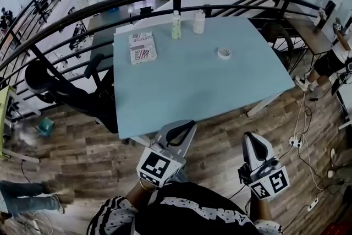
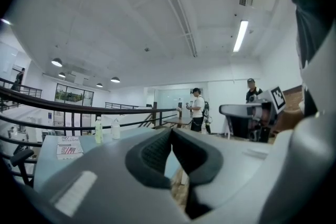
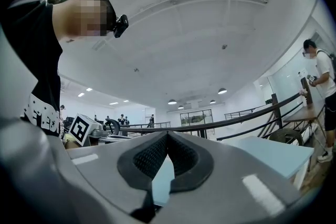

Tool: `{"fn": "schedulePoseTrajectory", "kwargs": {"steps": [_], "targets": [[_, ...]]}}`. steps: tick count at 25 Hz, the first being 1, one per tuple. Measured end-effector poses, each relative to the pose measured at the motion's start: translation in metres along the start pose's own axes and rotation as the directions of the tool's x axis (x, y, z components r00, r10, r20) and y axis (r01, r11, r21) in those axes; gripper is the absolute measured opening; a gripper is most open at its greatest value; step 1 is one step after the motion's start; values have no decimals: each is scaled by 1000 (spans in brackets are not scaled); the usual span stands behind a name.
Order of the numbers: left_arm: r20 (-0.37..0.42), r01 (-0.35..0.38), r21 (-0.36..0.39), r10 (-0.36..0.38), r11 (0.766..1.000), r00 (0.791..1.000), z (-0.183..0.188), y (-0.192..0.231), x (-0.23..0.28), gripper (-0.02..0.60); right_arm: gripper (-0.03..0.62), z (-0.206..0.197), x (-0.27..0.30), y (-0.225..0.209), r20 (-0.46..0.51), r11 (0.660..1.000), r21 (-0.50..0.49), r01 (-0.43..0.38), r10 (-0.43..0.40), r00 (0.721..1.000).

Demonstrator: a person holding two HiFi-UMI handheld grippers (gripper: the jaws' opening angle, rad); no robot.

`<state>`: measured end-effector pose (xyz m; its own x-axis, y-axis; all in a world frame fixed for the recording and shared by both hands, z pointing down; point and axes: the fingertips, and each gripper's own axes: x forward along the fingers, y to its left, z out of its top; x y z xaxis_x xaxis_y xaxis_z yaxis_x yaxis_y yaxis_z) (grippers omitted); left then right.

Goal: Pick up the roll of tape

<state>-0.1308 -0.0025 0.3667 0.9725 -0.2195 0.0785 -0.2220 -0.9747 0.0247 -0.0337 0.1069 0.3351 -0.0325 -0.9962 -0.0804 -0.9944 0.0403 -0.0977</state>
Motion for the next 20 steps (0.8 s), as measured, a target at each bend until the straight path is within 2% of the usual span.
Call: {"fn": "schedulePoseTrajectory", "kwargs": {"steps": [20], "targets": [[-10,25,5,-25,1000,1000,1,93,64,0,0,-8,97,-42,-26,999,-14,41,-41,999]]}}
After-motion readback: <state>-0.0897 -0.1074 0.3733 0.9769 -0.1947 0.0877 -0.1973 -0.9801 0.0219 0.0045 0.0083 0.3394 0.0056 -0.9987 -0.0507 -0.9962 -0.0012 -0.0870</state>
